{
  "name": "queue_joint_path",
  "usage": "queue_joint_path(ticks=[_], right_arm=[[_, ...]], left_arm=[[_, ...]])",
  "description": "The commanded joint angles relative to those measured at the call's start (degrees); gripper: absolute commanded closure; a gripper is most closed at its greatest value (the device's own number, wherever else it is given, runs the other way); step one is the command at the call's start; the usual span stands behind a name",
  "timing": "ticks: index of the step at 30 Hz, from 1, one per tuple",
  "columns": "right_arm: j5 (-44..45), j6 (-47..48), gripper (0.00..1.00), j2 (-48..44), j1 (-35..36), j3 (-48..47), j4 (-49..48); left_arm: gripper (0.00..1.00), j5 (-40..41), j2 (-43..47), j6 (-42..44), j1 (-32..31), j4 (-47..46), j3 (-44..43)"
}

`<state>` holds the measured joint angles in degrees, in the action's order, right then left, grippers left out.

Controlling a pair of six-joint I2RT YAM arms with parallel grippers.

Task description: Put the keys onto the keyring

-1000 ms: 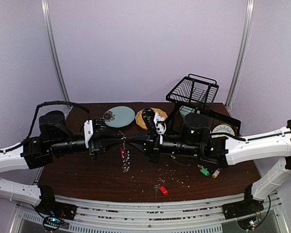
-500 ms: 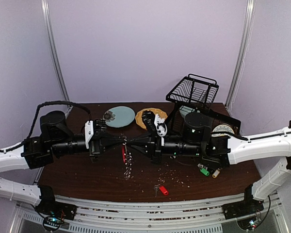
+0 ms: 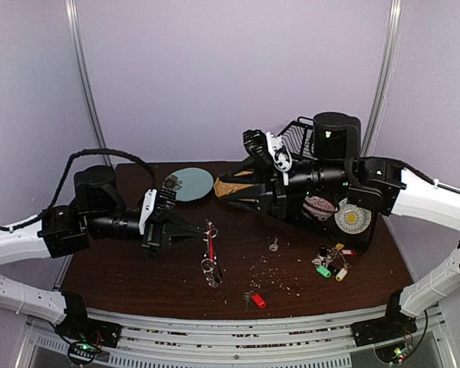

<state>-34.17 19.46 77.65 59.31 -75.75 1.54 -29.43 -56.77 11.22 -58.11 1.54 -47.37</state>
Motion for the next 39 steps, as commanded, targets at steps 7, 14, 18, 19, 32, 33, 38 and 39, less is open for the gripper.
queue_joint_path(ticks=[7, 14, 18, 19, 32, 33, 38, 39], right_arm=[[-3.5, 14.1, 0.61, -3.6, -0.7, 0.0, 13.9], [0.7, 38.0, 0.62, -7.4, 6.4, 10.8, 2.9], [6.8, 48.2, 0.65, -8.1, 8.1, 13.4, -4.4], [7.9, 50.4, 0.64, -8.4, 8.1, 14.1, -6.1], [19.7, 75.0, 0.72, -5.4, 11.1, 12.4, -7.3], [20.3, 77.0, 0.73, -5.1, 11.7, 12.3, -7.1], [22.9, 72.8, 0.74, -3.8, 15.0, 8.9, -4.4], [23.5, 68.6, 0.73, -3.7, 14.9, 7.9, -4.2]], left_arm=[[1.0, -7.5, 0.3, -11.1, 0.4, -5.4, 0.4], [1.0, -11.0, -0.2, -12.5, 0.4, -7.4, 1.4], [1.0, -11.6, -2.4, -14.4, 0.4, -6.2, 0.5], [1.0, -11.7, -2.7, -15.3, 0.4, -6.2, 0.5], [1.0, -15.6, -4.3, -19.1, 0.4, -5.5, -0.8], [1.0, -15.5, -4.2, -19.0, 0.4, -5.2, -0.9], [1.0, -13.7, -3.0, -18.0, 0.4, -4.6, -0.3], [1.0, -13.3, -2.6, -17.2, 0.4, -4.1, -0.2]])
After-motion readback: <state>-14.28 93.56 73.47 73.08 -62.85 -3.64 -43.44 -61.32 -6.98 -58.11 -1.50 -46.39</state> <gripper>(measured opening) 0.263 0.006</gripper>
